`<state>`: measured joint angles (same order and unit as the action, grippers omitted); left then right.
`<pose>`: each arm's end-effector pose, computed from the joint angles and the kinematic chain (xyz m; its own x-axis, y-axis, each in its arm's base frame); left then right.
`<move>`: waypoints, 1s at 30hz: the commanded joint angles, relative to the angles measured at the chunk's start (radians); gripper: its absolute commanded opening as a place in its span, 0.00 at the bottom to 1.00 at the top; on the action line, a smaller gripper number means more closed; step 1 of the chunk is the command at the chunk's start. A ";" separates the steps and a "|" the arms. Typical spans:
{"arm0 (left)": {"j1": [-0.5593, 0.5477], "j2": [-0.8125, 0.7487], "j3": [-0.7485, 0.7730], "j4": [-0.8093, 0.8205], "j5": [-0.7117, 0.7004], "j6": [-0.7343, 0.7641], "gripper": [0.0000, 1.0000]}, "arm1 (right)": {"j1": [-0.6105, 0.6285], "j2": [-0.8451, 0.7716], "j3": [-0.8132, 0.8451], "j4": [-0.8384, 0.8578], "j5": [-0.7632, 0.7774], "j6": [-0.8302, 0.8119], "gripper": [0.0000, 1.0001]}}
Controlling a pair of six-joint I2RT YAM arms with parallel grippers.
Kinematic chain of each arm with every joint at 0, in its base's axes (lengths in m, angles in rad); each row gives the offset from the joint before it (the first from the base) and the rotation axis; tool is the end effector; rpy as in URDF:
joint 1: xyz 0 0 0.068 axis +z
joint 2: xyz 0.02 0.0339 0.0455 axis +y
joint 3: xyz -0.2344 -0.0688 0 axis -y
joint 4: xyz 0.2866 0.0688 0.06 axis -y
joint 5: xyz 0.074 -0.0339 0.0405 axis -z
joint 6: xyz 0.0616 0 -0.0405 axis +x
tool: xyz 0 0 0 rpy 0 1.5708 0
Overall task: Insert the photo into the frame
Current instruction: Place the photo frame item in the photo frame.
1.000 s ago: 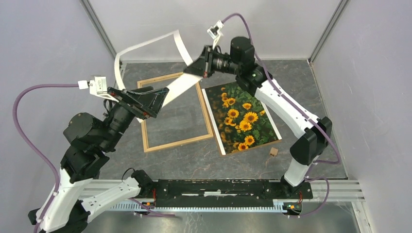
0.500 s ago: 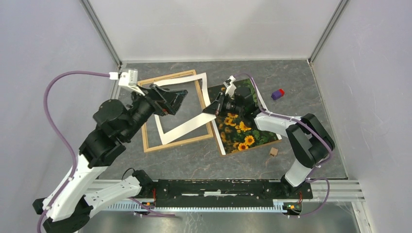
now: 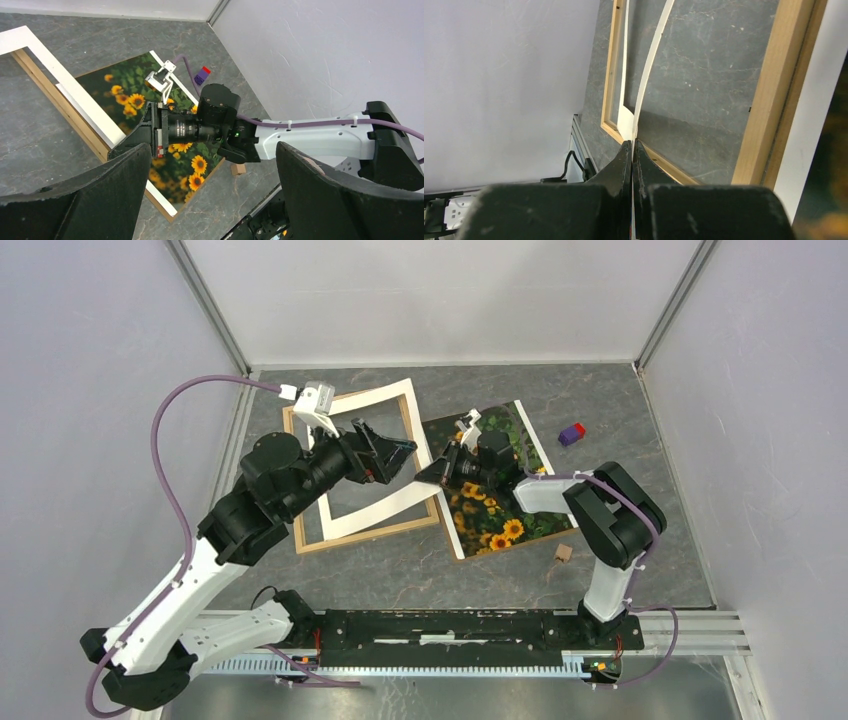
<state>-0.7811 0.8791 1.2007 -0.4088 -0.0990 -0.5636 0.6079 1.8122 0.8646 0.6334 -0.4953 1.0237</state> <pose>0.1877 -0.1775 0.4298 -0.3892 -0.3627 -0.8467 0.5001 0.6887 -0.5249 0.3231 0.2605 0.1038 -0.8780 0.3045 -0.3693 -0.2378 0.3921 0.8886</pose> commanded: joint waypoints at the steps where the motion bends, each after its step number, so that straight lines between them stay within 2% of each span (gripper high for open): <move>1: -0.004 -0.002 -0.007 0.067 0.023 -0.035 1.00 | 0.013 0.044 0.035 0.028 -0.021 0.005 0.00; 18: -0.004 0.019 -0.028 0.093 0.046 -0.031 1.00 | 0.115 0.160 0.161 -0.016 0.037 -0.019 0.00; 26: -0.004 0.019 -0.032 0.088 0.045 -0.027 1.00 | 0.135 0.179 0.213 -0.114 0.074 -0.096 0.00; 30: -0.005 0.018 -0.035 0.094 0.042 -0.025 1.00 | 0.136 0.164 0.227 -0.205 0.100 -0.152 0.12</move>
<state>-0.7811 0.9039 1.1709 -0.3637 -0.0669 -0.5686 0.7361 1.9846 1.0473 0.5133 -0.4255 0.9543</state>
